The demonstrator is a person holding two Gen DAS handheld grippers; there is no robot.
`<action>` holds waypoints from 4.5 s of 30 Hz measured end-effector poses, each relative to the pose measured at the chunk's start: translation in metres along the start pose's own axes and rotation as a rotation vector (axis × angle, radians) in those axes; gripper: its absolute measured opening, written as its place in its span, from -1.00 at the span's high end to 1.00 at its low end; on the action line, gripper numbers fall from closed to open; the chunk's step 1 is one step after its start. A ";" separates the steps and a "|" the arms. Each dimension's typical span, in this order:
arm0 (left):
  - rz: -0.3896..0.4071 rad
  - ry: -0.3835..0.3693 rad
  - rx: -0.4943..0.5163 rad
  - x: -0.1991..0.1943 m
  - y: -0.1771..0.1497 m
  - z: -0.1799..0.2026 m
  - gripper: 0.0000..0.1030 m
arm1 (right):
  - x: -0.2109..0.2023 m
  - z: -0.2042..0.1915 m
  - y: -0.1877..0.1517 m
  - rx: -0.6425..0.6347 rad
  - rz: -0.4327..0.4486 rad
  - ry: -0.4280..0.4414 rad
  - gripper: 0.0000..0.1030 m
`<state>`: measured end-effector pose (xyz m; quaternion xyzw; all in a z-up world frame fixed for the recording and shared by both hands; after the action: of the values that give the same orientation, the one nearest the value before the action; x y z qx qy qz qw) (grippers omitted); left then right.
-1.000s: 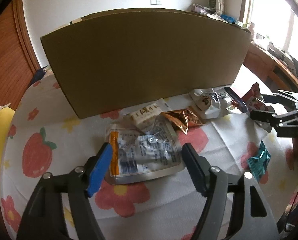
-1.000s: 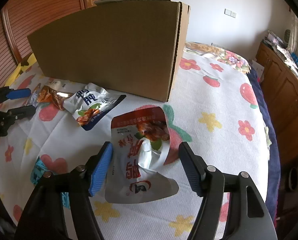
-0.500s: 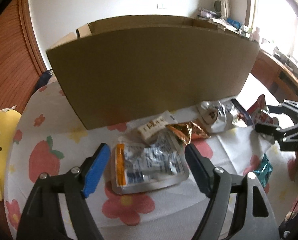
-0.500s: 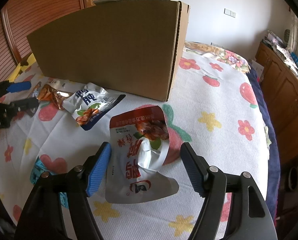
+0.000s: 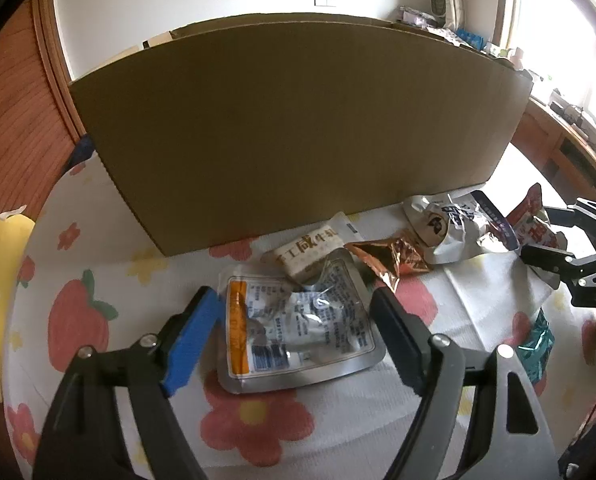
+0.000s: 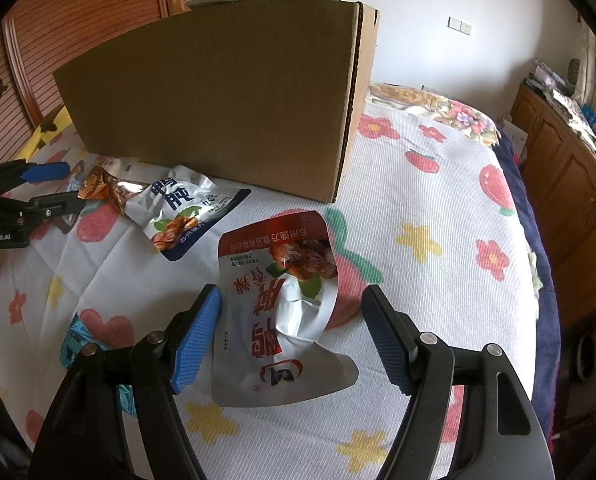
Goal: Organize snacks
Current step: 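Close the left gripper on the clear tray packet while the right gripper grasps the white-and-red pouch, then lift both packets and carry them over the open box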
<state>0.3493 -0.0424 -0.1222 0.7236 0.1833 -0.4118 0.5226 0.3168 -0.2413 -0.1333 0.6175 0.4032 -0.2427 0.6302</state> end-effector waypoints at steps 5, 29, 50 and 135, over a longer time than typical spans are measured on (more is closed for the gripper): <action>-0.037 -0.017 -0.012 0.009 -0.004 -0.004 -0.75 | 0.000 -0.001 -0.001 0.000 0.000 0.001 -0.44; 0.008 -0.104 0.005 -0.022 -0.028 0.004 -0.62 | 0.000 0.000 0.000 0.000 0.000 0.000 -0.46; 0.141 -0.108 0.013 -0.084 -0.028 0.009 -0.63 | -0.004 -0.006 -0.001 -0.027 0.006 0.014 -0.11; 0.399 -0.070 -0.017 -0.064 0.134 -0.071 -0.63 | -0.066 -0.065 0.169 -0.093 0.354 0.116 0.63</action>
<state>0.4334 -0.0194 0.0178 0.7263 0.0214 -0.3236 0.6060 0.4022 -0.1706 0.0240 0.6621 0.3347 -0.0733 0.6665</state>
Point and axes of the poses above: each gripper's, at about its wrist camera, not at the fingertips, and x roughly the way its jaws point, z to its right, y to its top, the point moved 5 cm from there along x, roughly the way its jaws point, and after that the axes turned 11 degrees about x, right-handed, at the moved point
